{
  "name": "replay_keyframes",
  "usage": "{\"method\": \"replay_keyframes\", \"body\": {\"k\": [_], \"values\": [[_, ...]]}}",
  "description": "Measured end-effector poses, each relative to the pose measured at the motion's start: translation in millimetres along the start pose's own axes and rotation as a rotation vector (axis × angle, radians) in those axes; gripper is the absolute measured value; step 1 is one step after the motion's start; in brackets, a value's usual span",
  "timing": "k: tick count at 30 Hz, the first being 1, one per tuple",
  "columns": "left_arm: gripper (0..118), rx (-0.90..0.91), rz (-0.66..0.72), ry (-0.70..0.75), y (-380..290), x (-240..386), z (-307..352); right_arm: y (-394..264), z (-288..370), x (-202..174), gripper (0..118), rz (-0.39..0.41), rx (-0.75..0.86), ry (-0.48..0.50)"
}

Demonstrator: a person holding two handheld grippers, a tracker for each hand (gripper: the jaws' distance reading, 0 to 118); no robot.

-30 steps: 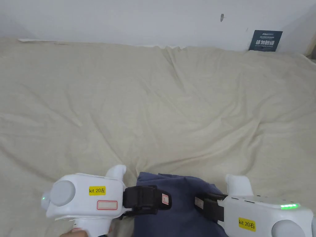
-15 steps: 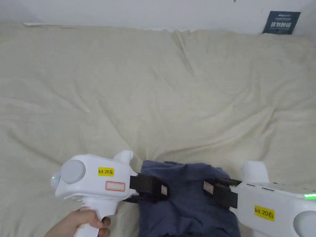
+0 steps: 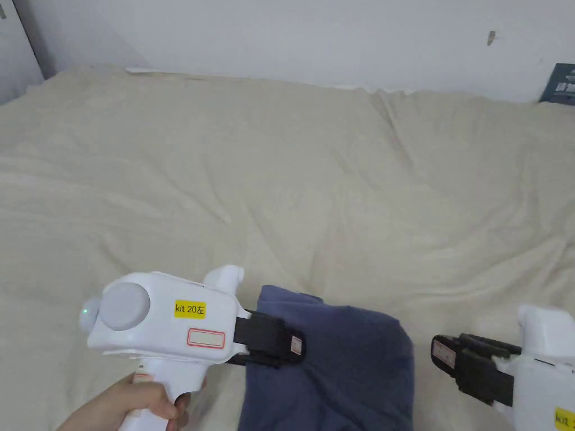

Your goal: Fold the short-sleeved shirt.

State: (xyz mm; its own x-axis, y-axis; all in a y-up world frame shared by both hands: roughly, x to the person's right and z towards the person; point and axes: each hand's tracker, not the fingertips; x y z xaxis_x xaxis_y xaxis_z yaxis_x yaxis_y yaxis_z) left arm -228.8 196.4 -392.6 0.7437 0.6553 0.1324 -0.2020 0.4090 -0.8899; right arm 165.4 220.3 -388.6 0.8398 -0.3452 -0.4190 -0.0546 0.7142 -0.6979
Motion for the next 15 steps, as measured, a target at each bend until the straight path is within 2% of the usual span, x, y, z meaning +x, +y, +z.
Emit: {"method": "replay_keyframes", "body": {"k": [4,6,15], "values": [[19,0.049,0.059,0.164,13.2,-50.1,58.6,2.4,-9.3,-5.7,0,-0.017,-0.009,0.005],[19,0.064,0.039,0.279,20.4,-73.1,89.6,3.0,-13.5,-8.9,0,-0.037,-0.013,0.052],[19,0.093,0.103,0.719,64.4,-161.5,204.8,11.3,-52.9,-44.3,0,0.016,-0.073,0.038]]}}
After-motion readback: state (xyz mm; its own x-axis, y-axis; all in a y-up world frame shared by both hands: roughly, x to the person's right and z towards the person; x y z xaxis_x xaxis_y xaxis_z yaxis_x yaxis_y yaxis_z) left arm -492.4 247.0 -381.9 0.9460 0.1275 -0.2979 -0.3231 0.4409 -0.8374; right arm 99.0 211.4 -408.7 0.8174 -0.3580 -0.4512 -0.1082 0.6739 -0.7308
